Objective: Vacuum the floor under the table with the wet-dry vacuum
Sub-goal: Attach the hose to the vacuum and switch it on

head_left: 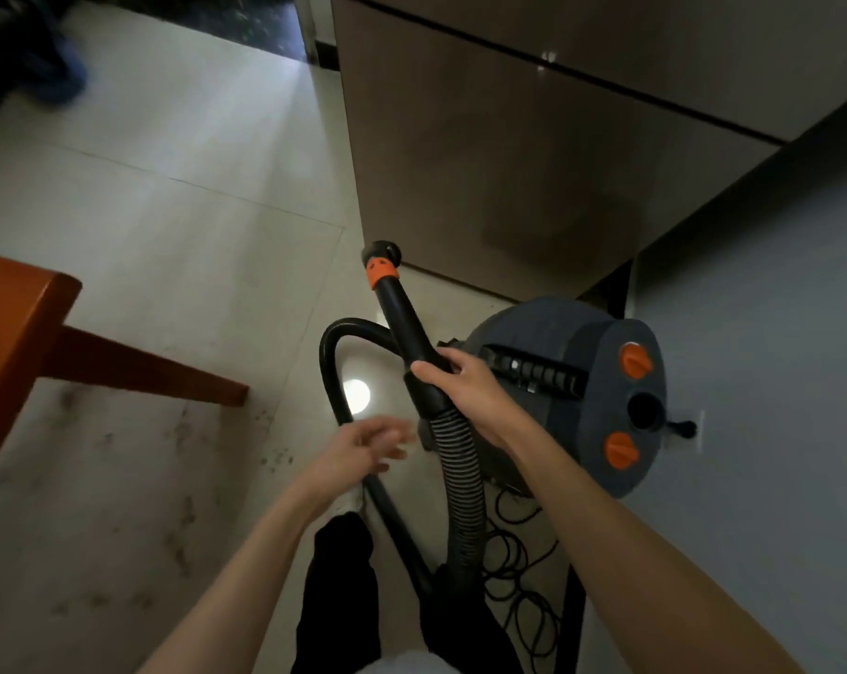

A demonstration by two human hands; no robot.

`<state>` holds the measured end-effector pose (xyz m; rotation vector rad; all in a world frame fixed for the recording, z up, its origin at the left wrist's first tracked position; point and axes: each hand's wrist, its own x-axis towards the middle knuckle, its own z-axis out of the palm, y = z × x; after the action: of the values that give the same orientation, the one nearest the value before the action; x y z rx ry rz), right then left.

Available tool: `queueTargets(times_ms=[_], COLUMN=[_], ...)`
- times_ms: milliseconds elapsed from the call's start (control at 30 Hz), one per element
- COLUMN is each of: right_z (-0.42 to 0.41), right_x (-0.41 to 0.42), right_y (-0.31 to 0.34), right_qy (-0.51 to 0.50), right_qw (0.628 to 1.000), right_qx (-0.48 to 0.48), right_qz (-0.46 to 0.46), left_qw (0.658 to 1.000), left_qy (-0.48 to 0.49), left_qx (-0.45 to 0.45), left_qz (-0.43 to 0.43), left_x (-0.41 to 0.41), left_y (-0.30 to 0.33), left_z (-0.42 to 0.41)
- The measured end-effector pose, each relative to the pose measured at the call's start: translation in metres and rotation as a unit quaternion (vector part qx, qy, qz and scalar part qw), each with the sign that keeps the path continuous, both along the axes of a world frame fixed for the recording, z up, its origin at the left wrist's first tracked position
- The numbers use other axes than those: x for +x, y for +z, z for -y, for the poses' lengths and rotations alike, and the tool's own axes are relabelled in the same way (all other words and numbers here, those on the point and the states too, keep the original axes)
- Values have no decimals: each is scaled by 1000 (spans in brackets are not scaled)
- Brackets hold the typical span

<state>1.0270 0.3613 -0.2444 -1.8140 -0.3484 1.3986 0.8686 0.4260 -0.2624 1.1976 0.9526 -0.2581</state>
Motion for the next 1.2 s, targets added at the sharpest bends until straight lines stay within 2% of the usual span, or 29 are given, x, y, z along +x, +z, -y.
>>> queueTargets(times_ms=[100,267,367,467,567,767,900,1000,1200], right_z=[43,98,122,148,175,204,198,189,178], right_x=[0,-9,-12,-5,17,105,162,190,210], right_y=[28,49,50,46,32,-13,-31,-44,-79], right_qy=[32,82,86,63,9,-101,-89,-71,68], right_qw=[999,995,995,997,1000,973,935,922,894], right_qx=[27,46,43,42,2,-107,-141,-134,-129], right_qz=[-25,-30,-23,-8,29,178,314,357,425], left_qw=[982,952,929,940,954,955,956,954,950], left_qy=[187,281,340,307,271,280,285,294,306], left_qx=[22,-14,-39,-50,-33,-19,4,16,27], left_qz=[-20,118,138,138,127,97,70,53,50], left_x=[5,46,62,63,63,79,98,116,146], left_y=[14,51,68,72,69,51,27,12,-7], left_z=[15,38,53,78,103,129,138,145,152])
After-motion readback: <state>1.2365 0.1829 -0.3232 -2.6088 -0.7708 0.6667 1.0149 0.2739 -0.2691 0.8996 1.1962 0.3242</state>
